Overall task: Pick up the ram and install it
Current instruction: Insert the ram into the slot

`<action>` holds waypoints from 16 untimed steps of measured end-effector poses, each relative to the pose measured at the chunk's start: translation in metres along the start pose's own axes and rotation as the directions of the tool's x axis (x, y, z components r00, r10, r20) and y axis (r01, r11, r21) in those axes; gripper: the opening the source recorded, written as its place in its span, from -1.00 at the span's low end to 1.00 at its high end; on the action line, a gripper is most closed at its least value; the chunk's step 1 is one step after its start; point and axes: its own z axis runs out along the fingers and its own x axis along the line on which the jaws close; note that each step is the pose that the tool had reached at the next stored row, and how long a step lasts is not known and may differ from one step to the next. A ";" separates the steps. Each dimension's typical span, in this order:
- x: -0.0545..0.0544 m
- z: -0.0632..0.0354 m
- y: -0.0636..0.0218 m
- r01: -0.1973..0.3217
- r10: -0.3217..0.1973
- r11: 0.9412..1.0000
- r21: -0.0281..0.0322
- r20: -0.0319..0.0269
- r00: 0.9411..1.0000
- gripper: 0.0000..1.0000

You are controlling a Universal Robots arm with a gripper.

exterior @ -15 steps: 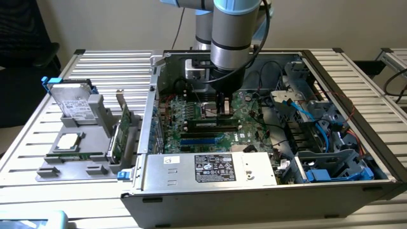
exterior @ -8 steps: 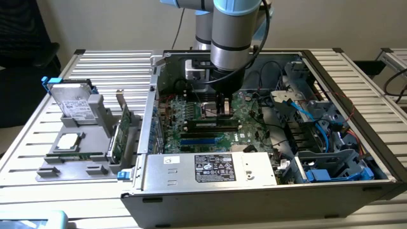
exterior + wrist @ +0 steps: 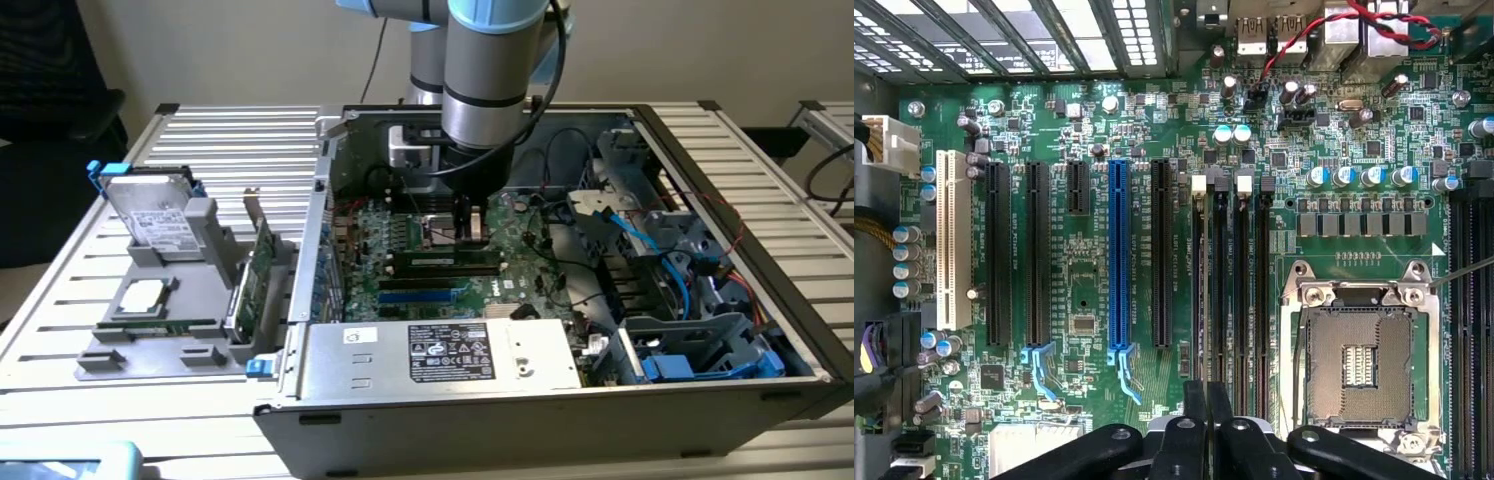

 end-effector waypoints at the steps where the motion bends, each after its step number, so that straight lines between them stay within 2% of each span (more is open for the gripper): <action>1: 0.000 0.0000 0.0000 0.000 0.000 1.000 0.000 0.000 1.000 -0.75; 6: 0.000 0.0002 0.0000 0.000 0.000 1.000 0.001 0.000 1.000 -0.75; 8: 0.000 0.0005 0.0000 0.004 -0.004 1.000 0.003 -0.004 1.000 -0.75; 16: 0.000 0.0013 0.0000 0.006 -0.006 1.000 0.003 -0.004 1.000 -0.75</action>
